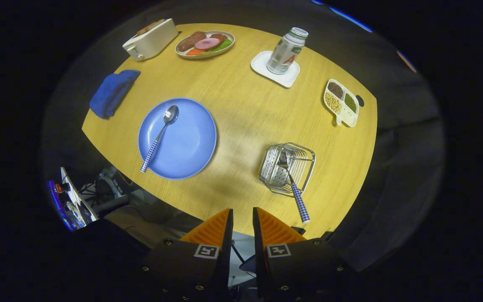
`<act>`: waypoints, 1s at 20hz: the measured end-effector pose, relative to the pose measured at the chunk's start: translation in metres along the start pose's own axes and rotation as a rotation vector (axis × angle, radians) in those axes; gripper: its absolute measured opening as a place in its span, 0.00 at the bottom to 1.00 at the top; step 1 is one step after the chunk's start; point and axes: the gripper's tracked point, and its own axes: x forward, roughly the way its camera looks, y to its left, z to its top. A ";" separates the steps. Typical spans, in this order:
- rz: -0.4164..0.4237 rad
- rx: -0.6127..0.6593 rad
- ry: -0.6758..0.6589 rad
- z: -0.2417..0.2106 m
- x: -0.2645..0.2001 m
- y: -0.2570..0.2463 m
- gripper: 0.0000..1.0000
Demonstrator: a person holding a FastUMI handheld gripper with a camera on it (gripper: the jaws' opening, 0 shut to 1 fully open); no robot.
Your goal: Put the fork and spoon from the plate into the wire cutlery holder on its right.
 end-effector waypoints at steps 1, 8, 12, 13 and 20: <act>0.011 0.006 -0.010 0.002 0.002 0.011 0.27; 0.091 0.005 -0.026 0.013 0.017 0.073 0.27; 0.123 -0.006 -0.025 0.019 0.020 0.098 0.27; 0.123 -0.008 -0.024 0.020 0.022 0.101 0.27; 0.212 0.054 -0.064 0.043 0.040 0.151 0.27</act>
